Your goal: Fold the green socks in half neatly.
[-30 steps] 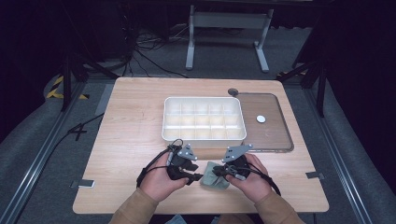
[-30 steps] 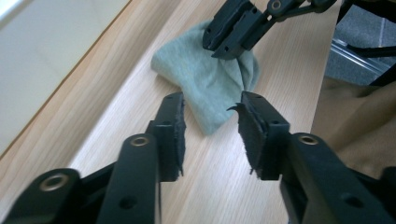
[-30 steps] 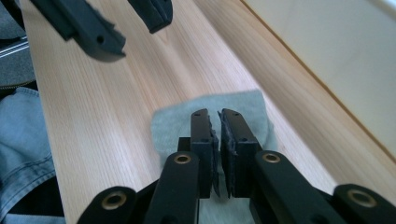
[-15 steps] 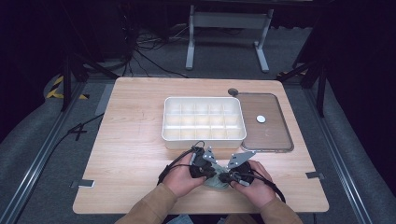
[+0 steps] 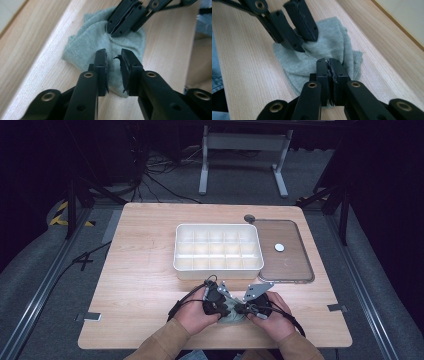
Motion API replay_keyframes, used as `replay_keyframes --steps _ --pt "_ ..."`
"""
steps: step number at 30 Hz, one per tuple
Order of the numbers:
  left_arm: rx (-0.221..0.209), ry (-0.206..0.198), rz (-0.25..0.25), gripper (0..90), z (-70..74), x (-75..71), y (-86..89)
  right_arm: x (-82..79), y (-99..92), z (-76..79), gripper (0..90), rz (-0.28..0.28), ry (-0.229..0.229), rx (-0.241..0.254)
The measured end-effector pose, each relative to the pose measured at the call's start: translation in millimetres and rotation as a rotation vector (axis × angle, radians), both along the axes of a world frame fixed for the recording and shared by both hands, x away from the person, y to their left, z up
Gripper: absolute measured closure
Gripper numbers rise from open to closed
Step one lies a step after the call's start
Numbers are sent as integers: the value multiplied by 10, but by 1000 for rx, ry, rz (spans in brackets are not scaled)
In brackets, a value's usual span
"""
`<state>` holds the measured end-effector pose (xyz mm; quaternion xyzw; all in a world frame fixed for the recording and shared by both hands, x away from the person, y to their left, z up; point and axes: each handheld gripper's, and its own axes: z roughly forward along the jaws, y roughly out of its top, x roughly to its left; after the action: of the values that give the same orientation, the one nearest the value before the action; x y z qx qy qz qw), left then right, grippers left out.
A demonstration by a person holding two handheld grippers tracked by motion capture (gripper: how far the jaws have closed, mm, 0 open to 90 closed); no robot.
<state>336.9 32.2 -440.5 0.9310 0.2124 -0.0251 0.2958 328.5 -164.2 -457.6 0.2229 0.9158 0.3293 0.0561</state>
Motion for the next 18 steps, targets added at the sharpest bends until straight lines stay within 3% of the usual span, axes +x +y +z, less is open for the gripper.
replay_keyframes --steps 3,10,18 --pt "-56 -23 17 704 121 -16 103 -13 -5 77 843 8 -4 27" --pt "-84 -44 63 651 249 -13 312 -68 -107 288 831 -9 -39 77" --pt "-44 -40 89 630 209 32 473 -55 -269 356 823 -97 -39 90"
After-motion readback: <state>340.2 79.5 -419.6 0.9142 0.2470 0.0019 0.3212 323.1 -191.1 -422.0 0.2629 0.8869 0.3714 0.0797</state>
